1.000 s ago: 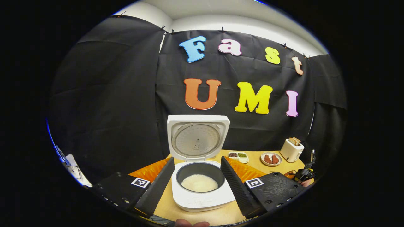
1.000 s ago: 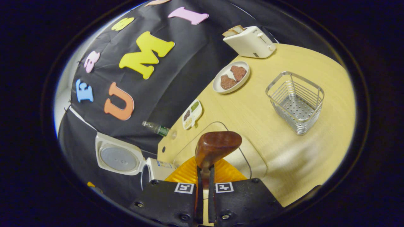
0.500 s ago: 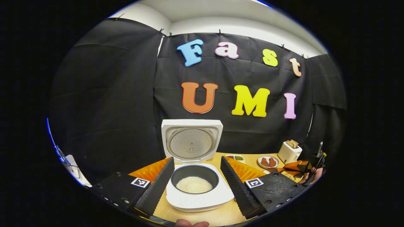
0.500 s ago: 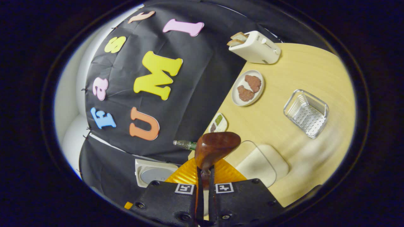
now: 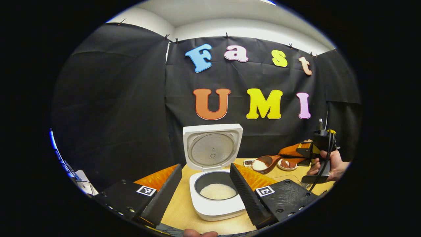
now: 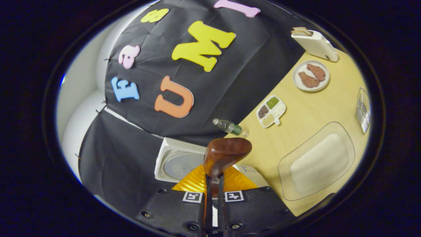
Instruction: Close the left gripper, press the button to open the rice cooker; take a wooden spoon from the chopstick holder with the right hand, scoop a spoonful of rice and pour it into the rice cooker, then put the wooden spoon back into the chopstick holder.
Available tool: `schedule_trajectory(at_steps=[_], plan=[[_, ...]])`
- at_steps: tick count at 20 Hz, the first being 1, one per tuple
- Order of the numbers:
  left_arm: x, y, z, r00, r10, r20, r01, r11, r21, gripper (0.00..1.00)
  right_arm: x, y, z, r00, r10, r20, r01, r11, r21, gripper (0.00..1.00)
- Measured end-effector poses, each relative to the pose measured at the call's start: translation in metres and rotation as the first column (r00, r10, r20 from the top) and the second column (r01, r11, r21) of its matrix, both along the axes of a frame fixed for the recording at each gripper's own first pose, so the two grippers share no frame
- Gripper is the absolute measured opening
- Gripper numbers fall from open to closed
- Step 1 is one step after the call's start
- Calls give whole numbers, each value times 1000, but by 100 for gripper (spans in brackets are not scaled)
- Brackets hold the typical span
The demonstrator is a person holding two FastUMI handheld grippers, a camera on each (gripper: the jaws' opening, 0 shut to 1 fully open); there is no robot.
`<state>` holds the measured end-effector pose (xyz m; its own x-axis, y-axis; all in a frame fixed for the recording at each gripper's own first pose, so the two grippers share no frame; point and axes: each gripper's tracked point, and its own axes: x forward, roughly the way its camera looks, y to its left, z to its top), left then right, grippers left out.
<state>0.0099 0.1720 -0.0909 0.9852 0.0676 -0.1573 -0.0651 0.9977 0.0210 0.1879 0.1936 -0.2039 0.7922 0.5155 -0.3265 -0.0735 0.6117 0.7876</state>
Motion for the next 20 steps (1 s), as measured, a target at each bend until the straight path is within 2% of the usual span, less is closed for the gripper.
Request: schedule_trajectory(at_steps=[2,5,6,7,10,15,18,20], plan=[[-4,7,4,1000,4,11,-3,1000,-12,94,5,29,-18,999,42,0,-42,993,-108,11],[-10,16,4,1000,12,16,-11,999,-37,94,10,59,-37,994,109,13,-102,958,-267,11],[-14,16,6,1000,4,22,-3,999,-45,84,11,65,-41,992,129,18,-117,943,-312,11],[-15,19,7,1000,4,27,-3,999,-42,94,10,71,-43,989,148,29,-128,925,-358,11],[-13,25,4,1000,-10,28,11,999,-49,94,8,83,-48,978,201,49,-149,850,-506,11],[-12,33,3,999,-4,35,6,999,-43,94,8,99,-41,954,286,87,-165,746,-645,11],[-14,36,3,999,12,39,-11,999,-41,94,3,108,-30,926,354,129,-159,679,-717,11],[-14,36,4,999,28,39,-26,998,-52,94,2,114,-21,900,404,164,-136,618,-775,11]])
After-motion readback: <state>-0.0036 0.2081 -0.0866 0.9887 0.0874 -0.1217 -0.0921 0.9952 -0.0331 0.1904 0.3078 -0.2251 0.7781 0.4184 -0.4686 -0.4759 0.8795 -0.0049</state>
